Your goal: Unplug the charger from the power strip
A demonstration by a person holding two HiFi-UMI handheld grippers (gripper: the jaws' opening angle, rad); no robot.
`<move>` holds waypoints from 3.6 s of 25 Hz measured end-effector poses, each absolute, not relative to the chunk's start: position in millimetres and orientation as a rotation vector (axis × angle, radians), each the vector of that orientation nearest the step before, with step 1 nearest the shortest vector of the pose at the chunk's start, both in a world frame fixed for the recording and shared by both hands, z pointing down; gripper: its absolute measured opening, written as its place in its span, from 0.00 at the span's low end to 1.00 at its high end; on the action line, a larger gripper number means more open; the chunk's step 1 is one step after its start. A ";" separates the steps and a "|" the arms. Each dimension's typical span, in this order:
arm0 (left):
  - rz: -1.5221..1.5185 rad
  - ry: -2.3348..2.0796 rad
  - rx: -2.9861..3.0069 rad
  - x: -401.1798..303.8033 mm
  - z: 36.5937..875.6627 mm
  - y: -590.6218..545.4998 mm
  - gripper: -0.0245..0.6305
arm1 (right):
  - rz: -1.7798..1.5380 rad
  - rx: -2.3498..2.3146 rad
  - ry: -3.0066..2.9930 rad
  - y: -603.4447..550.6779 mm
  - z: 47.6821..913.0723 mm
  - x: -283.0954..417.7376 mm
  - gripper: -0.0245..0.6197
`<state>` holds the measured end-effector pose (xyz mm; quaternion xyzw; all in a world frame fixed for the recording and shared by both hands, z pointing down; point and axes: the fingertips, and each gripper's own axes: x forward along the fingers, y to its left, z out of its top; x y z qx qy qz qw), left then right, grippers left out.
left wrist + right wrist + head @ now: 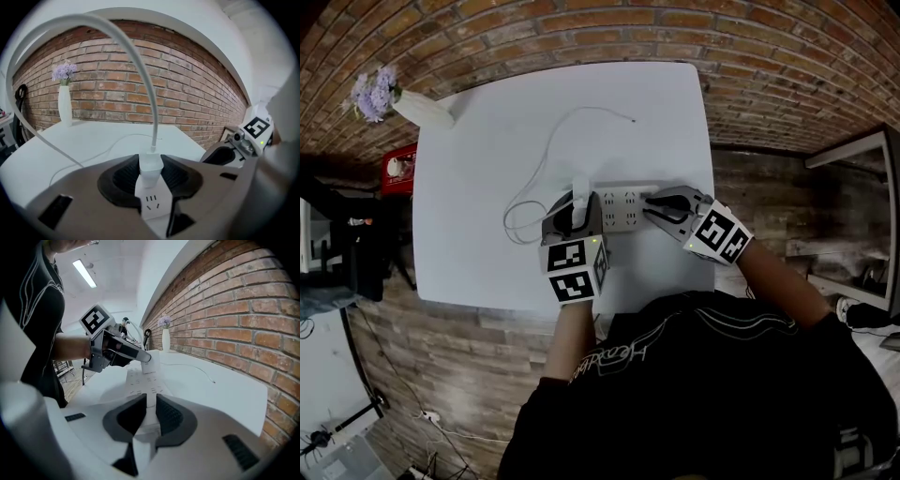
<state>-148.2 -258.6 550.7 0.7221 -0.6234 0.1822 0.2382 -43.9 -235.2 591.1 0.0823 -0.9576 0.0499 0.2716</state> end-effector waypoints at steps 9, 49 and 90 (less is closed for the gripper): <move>0.617 -1.789 2.023 -140.2 543.5 -259.3 0.25 | 0.139 0.231 -2.586 -235.9 590.0 -43.1 0.10; 0.522 -1.706 2.023 -149.9 540.3 -252.2 0.25 | 0.127 0.258 -2.584 -232.6 590.2 -45.4 0.10; 0.208 -1.471 2.102 -174.3 396.8 -213.8 0.24 | 0.330 0.493 -2.544 -248.8 557.2 -39.0 0.05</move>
